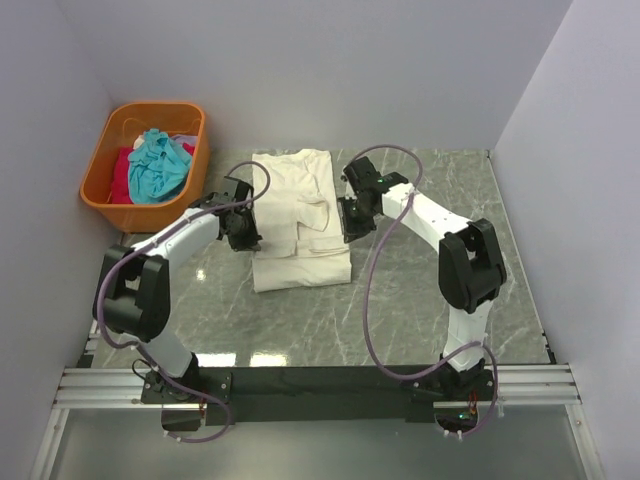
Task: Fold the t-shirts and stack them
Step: Fold the tshirt
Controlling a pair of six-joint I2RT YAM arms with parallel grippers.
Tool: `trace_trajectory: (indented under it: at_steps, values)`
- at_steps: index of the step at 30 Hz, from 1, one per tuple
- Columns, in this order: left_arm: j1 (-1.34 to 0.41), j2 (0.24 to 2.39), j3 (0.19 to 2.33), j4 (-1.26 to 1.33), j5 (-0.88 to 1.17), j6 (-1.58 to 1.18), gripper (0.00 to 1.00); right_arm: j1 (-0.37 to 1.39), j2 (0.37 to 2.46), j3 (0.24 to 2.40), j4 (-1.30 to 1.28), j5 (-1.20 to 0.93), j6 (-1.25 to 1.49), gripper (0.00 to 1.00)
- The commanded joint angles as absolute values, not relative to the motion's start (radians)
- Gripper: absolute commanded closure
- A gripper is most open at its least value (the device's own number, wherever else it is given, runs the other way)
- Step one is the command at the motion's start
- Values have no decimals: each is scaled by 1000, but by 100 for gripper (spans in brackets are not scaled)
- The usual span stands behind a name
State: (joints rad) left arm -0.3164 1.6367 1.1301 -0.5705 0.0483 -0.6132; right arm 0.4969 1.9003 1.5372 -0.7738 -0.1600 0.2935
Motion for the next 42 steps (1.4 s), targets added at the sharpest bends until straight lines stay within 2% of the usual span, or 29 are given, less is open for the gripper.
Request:
trace_trajectory:
  at_steps: [1, 11, 16, 17, 18, 20, 22, 25, 27, 28, 31, 34, 36, 42]
  values:
    - [-311, 1681, 1184, -496, 3, -574, 99, 469, 1931, 1612, -739, -130, 268, 100]
    - [-311, 1739, 1180, -419, 3, -555, 99, 457, 2019, 1635, -689, -138, 270, 100]
    - [-311, 1764, 1167, -394, 3, -564, 93, 456, 2036, 1608, -655, -132, 278, 100]
    - [-311, 1764, 1167, -396, -26, -568, 90, 454, 2037, 1608, -652, -132, 279, 97]
    - [-311, 1760, 1167, -400, -34, -572, 82, 454, 2034, 1605, -649, -133, 278, 94]
    - [-313, 1728, 1163, -405, -43, -578, 71, 456, 2013, 1597, -640, -132, 276, 82]
    - [-316, 1689, 1149, -410, -67, -587, 55, 456, 1959, 1568, -609, -129, 281, 72]
    - [-331, 1596, 1125, -425, -104, -601, 32, 462, 1872, 1513, -557, -111, 291, 64]
    - [-360, 1525, 1111, -442, -126, -620, 22, 474, 1833, 1470, -529, -100, 296, 63]
    - [-376, 1504, 1094, -462, -153, -629, 21, 480, 1801, 1456, -520, -92, 298, 63]
    - [-465, 1439, 1059, -486, -205, -676, 23, 511, 1757, 1395, -482, -87, 308, 63]
    - [-551, 1427, 1023, -479, -203, -727, 31, 543, 1747, 1339, -437, -106, 328, 64]
    - [-586, 1445, 1002, -453, -204, -756, 42, 560, 1758, 1322, -422, -120, 351, 64]
    - [-597, 1557, 954, -417, -202, -785, 70, 591, 1825, 1281, -321, -170, 408, 76]
